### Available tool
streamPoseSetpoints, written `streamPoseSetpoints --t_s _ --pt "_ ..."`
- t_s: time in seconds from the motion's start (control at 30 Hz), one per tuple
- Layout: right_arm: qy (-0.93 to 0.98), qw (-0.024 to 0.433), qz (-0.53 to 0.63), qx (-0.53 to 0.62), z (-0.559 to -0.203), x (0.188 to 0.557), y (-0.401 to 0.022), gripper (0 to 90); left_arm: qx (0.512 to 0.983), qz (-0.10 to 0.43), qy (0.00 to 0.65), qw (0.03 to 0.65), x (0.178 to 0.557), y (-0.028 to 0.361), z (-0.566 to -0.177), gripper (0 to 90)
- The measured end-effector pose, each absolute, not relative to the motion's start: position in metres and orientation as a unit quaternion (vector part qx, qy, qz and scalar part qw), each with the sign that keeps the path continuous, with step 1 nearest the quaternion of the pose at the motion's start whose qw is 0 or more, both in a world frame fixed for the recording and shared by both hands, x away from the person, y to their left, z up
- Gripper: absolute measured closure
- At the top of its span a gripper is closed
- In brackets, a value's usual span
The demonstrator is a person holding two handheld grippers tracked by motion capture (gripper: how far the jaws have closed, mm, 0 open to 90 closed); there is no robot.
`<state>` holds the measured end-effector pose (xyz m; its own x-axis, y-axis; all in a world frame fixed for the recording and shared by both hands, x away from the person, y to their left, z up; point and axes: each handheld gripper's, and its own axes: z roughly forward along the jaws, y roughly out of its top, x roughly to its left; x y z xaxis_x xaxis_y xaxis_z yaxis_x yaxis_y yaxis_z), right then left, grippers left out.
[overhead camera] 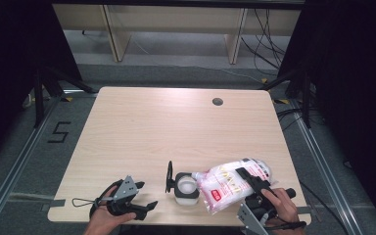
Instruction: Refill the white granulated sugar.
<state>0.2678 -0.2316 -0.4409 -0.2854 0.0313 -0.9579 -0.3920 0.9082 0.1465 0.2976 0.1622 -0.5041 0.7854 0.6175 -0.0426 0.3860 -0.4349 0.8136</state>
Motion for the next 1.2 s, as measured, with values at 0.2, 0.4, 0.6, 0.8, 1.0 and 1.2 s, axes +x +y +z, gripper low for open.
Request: streamPoseSetpoints --t_s 0.2,0.4,0.6,0.8,1.0,1.2 --pt "0.782 0.582 0.184 -0.131 -0.4427 0.2686 -0.2289 64.1 0.838 0.132 0.297 0.439 0.2980 0.1626 -0.5039 19.4" --pt "0.786 0.574 0.200 -0.113 -0.4472 0.2671 -0.2294 64.3 0.830 0.128 0.311 0.445 0.2963 0.1613 -0.5043 19.5" --pt "0.783 0.576 0.205 -0.112 -0.4477 0.2674 -0.2300 64.4 0.834 0.131 0.306 0.440 0.2971 0.1626 -0.5034 19.5" --pt "0.778 0.584 0.191 -0.131 -0.4441 0.2676 -0.2307 64.5 0.832 0.129 0.308 0.443 0.2968 0.1621 -0.5038 19.5" --pt "0.786 0.565 0.234 -0.093 -0.4469 0.2690 -0.2338 64.7 0.831 0.128 0.310 0.444 0.2970 0.1619 -0.5037 19.5" --pt "0.794 0.552 0.239 -0.086 -0.4456 0.2715 -0.2374 64.9 0.830 0.129 0.308 0.446 0.2968 0.1619 -0.5038 19.5"
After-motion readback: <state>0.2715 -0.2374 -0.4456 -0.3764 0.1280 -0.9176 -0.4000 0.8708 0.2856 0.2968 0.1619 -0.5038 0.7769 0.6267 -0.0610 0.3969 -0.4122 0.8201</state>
